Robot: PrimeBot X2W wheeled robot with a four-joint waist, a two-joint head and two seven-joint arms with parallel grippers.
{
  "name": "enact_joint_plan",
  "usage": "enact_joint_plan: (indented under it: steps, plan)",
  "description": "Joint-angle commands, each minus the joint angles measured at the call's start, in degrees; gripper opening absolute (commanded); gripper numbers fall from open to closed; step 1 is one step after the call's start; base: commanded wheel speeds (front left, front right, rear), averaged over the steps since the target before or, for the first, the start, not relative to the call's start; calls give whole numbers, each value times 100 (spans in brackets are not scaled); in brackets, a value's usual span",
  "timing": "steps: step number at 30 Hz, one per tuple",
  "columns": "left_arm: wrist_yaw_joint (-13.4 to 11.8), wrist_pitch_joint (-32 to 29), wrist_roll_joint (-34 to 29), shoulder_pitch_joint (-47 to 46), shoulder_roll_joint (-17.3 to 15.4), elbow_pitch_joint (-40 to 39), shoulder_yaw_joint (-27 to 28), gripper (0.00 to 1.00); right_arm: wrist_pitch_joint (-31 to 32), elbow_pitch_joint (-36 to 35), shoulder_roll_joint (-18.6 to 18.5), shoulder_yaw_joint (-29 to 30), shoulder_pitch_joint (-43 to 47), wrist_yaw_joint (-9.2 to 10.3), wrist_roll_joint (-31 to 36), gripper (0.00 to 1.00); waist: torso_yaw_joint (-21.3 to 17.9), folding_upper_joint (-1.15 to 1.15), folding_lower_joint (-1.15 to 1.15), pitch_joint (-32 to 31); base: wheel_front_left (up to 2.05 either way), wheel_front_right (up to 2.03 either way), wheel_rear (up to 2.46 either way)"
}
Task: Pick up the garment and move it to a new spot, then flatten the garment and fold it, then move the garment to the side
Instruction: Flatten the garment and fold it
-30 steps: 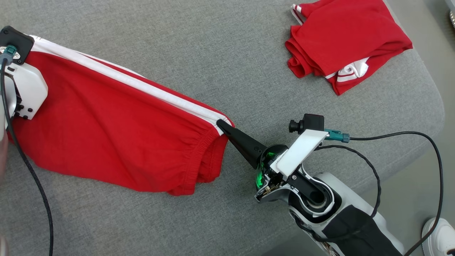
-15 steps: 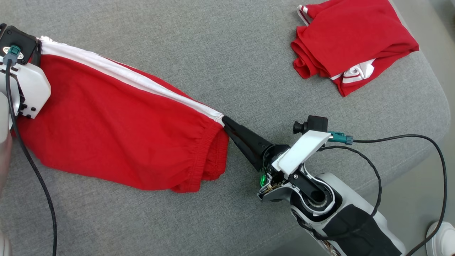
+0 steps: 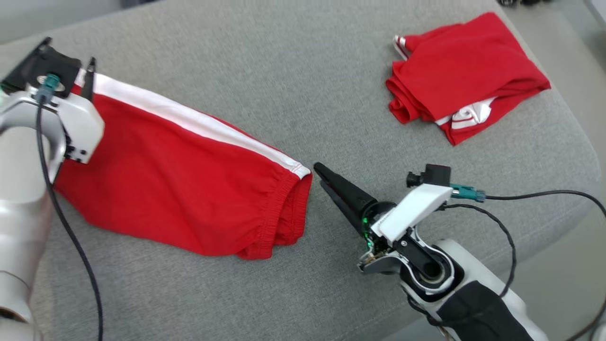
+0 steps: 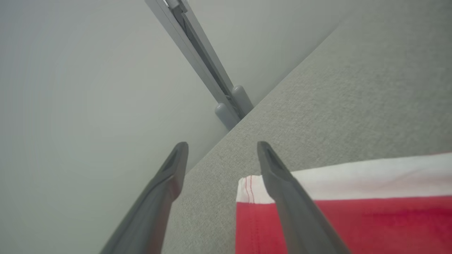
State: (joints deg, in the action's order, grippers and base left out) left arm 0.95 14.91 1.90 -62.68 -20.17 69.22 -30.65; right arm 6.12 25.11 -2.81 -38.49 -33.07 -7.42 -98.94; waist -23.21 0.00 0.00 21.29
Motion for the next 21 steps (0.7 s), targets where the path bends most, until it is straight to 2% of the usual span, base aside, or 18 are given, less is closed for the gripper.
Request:
enact_joint_plan:
  steps: [1,7,15,18,21]
  plan:
    - [-32,24,67,80,21,-126,37,100,-4,-2,-93,69,65,-13,124,100,104,0,0,-226,0,0,0]
    - [-131,23,357,602,31,-989,264,100,-773,-226,-466,161,274,-13,1062,100,337,0,0,-818,0,0,0]
    - [-370,25,771,1641,124,-2454,782,100,-2030,-457,-1264,-310,392,-13,2555,100,882,0,0,-1659,0,0,0]
    - [-518,25,874,2197,193,-3065,1046,100,-2137,-559,-1471,-149,501,-13,3102,100,1143,0,0,-1928,0,0,0]
    - [-641,25,895,2756,251,-3678,1255,100,-2136,-889,-1478,418,746,-12,3884,100,1391,0,0,-2077,0,0,0]
